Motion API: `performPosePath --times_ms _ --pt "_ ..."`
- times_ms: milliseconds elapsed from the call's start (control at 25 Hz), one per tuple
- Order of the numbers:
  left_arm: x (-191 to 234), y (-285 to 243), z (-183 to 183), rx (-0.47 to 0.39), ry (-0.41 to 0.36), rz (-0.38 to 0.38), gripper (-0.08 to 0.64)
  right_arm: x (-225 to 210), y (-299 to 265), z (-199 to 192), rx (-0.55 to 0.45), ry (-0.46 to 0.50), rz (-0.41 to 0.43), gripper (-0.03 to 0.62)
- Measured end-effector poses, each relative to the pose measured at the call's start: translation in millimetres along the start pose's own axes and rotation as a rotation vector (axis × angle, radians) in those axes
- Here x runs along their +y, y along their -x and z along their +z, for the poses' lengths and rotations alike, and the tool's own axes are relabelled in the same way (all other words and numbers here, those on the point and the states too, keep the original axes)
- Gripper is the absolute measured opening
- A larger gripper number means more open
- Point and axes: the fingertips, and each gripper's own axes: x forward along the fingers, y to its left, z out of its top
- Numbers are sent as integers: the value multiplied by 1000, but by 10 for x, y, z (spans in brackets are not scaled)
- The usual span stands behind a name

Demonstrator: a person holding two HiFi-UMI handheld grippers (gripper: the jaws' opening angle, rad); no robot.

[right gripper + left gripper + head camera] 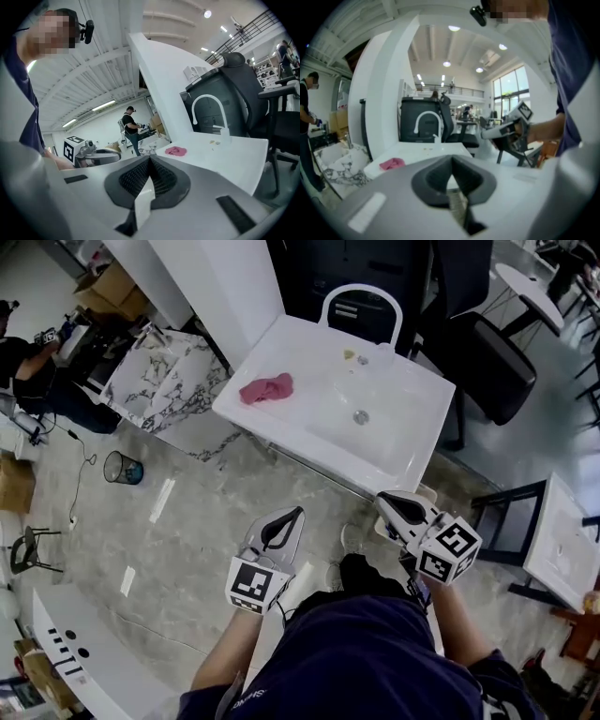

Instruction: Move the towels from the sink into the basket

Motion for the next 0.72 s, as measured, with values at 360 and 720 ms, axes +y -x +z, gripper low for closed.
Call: performPosePath --times_ms 360,720 --pt "554 -437 256 48 -5 124 3 -349 -632 439 -15 50 113 8" --pt "788 -857 353 68 -7 149 3 -715 -865 760 -44 110 143 8"
